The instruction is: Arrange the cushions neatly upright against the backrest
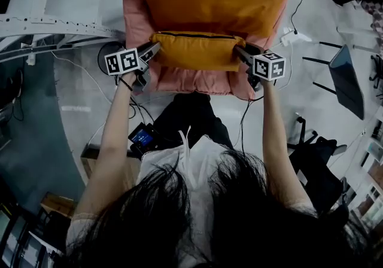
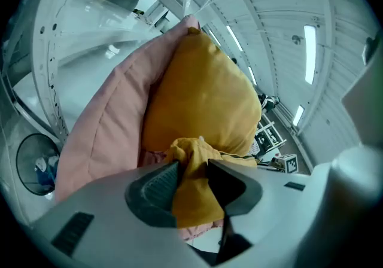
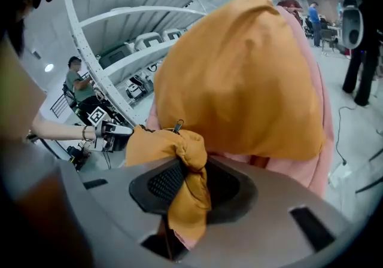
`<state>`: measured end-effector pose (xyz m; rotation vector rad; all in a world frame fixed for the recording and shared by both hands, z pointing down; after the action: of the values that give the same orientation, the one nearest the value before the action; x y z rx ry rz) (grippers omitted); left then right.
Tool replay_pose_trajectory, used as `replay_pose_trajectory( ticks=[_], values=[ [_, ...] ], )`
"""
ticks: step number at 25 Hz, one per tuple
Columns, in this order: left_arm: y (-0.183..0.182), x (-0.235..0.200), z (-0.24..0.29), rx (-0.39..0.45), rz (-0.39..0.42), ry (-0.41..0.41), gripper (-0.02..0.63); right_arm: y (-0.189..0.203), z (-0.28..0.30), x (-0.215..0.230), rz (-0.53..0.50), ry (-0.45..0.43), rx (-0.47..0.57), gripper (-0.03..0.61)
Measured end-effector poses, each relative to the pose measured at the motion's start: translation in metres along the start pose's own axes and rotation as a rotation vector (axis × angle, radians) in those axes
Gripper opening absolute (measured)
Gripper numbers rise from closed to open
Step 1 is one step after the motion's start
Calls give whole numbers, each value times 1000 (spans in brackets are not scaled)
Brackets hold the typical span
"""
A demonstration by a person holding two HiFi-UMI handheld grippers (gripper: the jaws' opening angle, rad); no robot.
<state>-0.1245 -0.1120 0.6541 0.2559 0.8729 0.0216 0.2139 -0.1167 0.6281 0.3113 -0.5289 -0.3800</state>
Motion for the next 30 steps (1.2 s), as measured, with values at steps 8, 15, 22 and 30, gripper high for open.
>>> replay_pose_trajectory(
  ticks=[8,15,22,30],
  values=[
    [-17,-37,44,-112,-28,-93,163,1,57,48,133,39,-95,110],
    [-15,-76,73,-209,-45,-213,163,7,105,73,141,91,-210,110],
    [-29,-88,82,-203,-96,-226,164,9,132,85,204,106,-256,110],
    [-33,-86,76,-182,-78,-254,212,6,125,85,207,219,-238,121]
  ],
)
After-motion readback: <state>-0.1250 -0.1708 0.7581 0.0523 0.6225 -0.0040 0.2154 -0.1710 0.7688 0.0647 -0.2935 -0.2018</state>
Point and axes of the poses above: the fingertips, and each gripper's own axes: z forward along the fingers, x to its right, y out of its underside, the point moved 3 cm from there along -z, backward along the fingers, and after that the axes turned 15 degrees about -x, right-handed, at the moved point
